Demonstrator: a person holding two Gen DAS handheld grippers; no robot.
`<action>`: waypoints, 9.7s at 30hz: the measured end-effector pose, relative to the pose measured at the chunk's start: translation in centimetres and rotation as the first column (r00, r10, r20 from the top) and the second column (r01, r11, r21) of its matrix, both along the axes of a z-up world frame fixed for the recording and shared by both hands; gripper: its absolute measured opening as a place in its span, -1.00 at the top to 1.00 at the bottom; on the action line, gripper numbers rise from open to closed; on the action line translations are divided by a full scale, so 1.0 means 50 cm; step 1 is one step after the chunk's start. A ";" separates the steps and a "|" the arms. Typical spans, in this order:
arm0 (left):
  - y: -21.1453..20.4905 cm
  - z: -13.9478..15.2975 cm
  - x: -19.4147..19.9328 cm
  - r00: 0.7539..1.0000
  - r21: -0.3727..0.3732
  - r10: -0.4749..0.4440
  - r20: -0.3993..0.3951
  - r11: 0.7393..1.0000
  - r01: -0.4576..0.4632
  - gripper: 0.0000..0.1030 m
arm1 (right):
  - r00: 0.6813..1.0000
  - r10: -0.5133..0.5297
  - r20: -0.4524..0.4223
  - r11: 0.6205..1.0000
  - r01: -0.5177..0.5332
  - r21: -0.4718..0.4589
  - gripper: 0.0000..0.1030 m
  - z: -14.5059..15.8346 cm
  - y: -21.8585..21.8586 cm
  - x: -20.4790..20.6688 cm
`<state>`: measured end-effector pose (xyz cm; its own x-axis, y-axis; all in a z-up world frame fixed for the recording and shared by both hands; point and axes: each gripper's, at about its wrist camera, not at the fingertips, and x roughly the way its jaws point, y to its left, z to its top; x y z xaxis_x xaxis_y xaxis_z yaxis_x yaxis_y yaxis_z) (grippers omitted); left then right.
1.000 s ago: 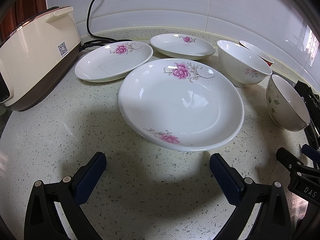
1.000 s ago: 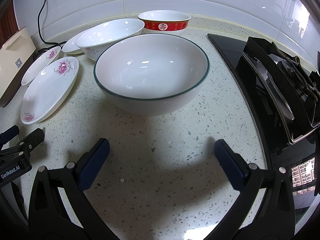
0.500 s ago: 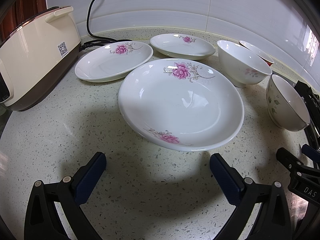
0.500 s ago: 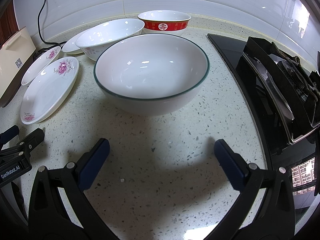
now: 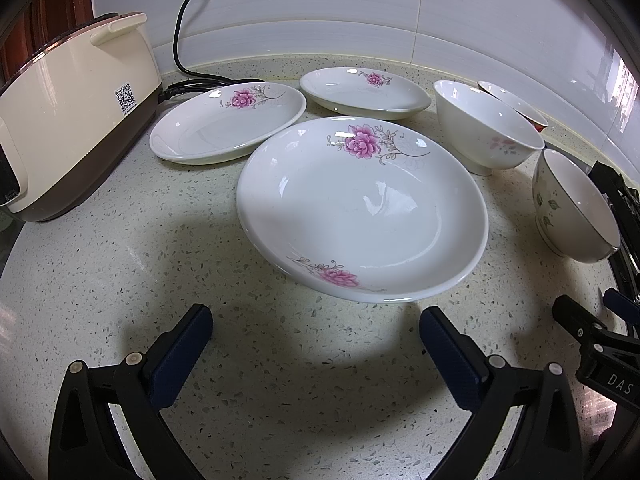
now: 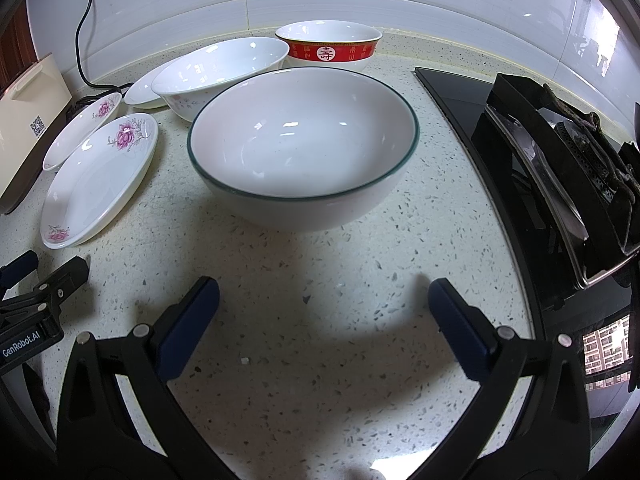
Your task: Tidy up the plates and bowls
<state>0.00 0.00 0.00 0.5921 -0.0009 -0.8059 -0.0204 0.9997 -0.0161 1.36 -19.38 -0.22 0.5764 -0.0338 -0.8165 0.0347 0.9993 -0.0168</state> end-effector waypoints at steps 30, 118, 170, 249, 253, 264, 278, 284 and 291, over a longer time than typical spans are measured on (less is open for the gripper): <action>0.119 0.039 -0.013 0.997 -0.204 -0.074 0.003 0.976 0.073 -1.00 | 0.982 0.190 0.004 0.933 -0.182 0.311 -1.00 0.020 0.046 0.000; 0.387 0.055 -0.182 0.866 -0.115 0.488 0.108 0.872 -0.476 0.59 | 0.737 0.669 0.097 0.662 -0.649 0.374 0.61 0.015 0.475 0.012; 0.226 0.147 -0.108 0.906 0.041 0.253 0.340 0.958 -0.283 -0.65 | 0.925 0.332 0.183 0.778 -0.378 0.501 -0.80 0.074 0.284 0.105; 0.111 0.060 0.023 0.976 -0.126 -0.083 0.199 0.986 0.110 -0.73 | 0.992 0.110 0.054 0.843 -0.122 0.524 0.52 0.011 0.095 0.084; 0.104 0.044 0.051 0.988 -0.132 -0.093 0.124 0.985 0.109 -0.73 | 0.989 0.131 0.065 0.829 -0.146 0.540 0.23 0.017 0.098 0.082; 0.135 0.024 0.105 0.999 -0.230 -0.047 -0.007 0.972 0.044 -0.73 | 0.980 0.185 0.068 0.869 -0.196 0.454 0.00 0.025 0.130 0.113; 0.128 0.017 0.112 0.999 -0.108 0.024 -0.028 0.994 -0.026 -0.79 | 0.982 0.183 0.051 0.836 -0.183 0.517 0.35 0.013 0.123 0.120; 0.132 0.021 0.100 0.999 -0.152 0.043 0.012 0.988 -0.040 -0.52 | 0.973 0.226 0.043 0.842 -0.217 0.494 0.71 0.008 0.145 0.118; 0.162 0.020 0.086 0.999 -0.261 0.038 0.022 0.965 -0.031 0.60 | 0.980 0.195 0.046 0.848 -0.192 0.494 0.72 0.007 0.135 0.117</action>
<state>4.32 8.10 1.03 0.6167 -0.1882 -0.7643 -0.0508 0.9595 -0.2772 7.19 -12.63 0.13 0.5241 0.4863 -0.6992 -0.1588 0.8624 0.4807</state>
